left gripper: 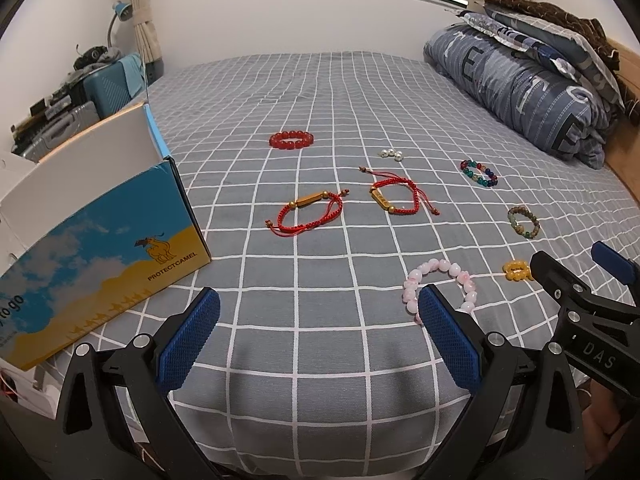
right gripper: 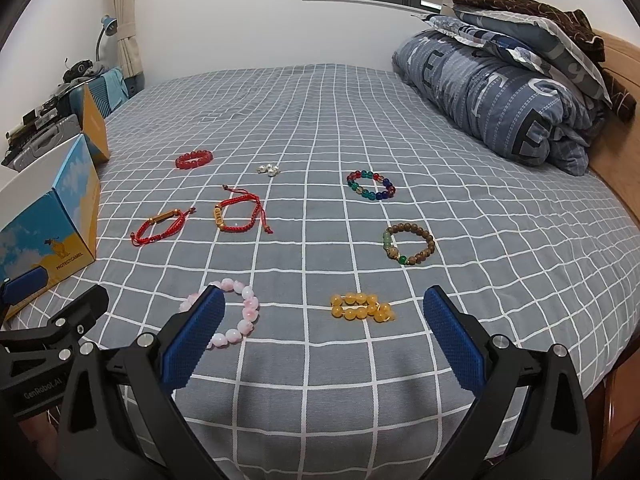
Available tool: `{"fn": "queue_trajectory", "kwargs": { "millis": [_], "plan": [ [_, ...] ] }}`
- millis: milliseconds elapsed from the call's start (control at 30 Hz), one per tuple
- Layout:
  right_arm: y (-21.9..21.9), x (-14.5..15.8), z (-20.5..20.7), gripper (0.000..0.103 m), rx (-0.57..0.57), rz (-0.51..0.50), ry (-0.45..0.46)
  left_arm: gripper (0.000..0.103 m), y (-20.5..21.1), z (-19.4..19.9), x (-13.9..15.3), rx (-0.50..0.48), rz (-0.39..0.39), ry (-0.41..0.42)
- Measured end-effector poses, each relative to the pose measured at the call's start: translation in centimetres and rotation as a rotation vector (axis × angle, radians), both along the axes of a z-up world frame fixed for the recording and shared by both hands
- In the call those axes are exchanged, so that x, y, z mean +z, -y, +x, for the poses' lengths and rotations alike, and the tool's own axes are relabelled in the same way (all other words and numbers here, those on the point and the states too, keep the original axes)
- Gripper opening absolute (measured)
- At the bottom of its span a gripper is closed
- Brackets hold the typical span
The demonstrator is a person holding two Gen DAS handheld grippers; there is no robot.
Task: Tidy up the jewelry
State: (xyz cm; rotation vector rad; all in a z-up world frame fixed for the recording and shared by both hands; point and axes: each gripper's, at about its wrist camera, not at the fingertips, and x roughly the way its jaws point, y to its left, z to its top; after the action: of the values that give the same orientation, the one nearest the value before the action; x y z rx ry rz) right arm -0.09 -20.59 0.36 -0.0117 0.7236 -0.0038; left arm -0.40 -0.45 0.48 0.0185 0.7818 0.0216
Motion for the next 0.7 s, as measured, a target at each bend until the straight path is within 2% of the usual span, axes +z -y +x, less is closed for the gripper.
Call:
{"fn": "queue_trajectory", "kwargs": {
  "millis": [700],
  "plan": [
    [0.22, -0.09, -0.10, 0.096, -0.008, -0.006, -0.005, 0.097, -0.11, -0.12, -0.11, 0.002, -0.001, -0.003]
  ]
}}
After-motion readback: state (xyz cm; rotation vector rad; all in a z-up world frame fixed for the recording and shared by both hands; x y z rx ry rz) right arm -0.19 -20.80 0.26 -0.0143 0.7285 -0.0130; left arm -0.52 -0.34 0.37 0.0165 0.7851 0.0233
